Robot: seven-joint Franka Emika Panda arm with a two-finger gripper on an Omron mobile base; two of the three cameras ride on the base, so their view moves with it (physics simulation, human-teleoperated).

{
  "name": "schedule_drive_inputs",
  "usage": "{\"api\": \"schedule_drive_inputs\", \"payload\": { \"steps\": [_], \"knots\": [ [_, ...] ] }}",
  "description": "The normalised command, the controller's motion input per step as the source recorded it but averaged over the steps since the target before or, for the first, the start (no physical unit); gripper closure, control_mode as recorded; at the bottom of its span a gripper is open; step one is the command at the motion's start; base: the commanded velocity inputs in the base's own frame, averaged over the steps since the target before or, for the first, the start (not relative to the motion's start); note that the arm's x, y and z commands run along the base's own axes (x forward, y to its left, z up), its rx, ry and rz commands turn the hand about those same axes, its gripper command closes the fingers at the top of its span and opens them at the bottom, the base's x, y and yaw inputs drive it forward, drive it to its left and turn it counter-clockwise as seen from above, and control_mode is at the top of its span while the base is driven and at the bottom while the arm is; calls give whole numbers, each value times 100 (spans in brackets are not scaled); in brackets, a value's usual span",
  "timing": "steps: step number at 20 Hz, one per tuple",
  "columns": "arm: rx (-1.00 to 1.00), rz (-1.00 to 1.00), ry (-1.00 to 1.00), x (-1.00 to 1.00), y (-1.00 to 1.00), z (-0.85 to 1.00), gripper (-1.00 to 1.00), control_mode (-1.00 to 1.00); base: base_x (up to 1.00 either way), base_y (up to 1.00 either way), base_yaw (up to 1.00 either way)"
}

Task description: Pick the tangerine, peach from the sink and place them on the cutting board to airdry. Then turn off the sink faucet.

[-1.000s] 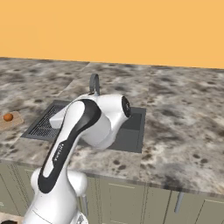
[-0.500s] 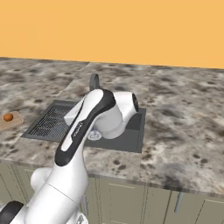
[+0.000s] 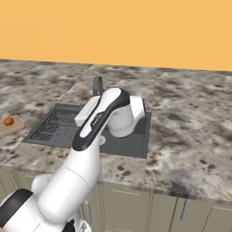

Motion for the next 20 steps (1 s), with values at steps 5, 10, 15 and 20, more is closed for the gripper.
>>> {"api": "schedule_drive_inputs", "payload": {
  "steps": [5, 10, 15, 20],
  "knots": [
    [0, 2, 0, 32, -3, -14, -100, -100, 0, 0, 0],
    [0, -1, 0, 29, -10, -14, -100, -100, 0, 0, 0],
    [2, -8, 0, 26, -1, -13, -100, -100, 0, 0, 0],
    [2, -7, 0, 29, 0, -16, -100, -100, 0, 0, 0]
  ]
}}
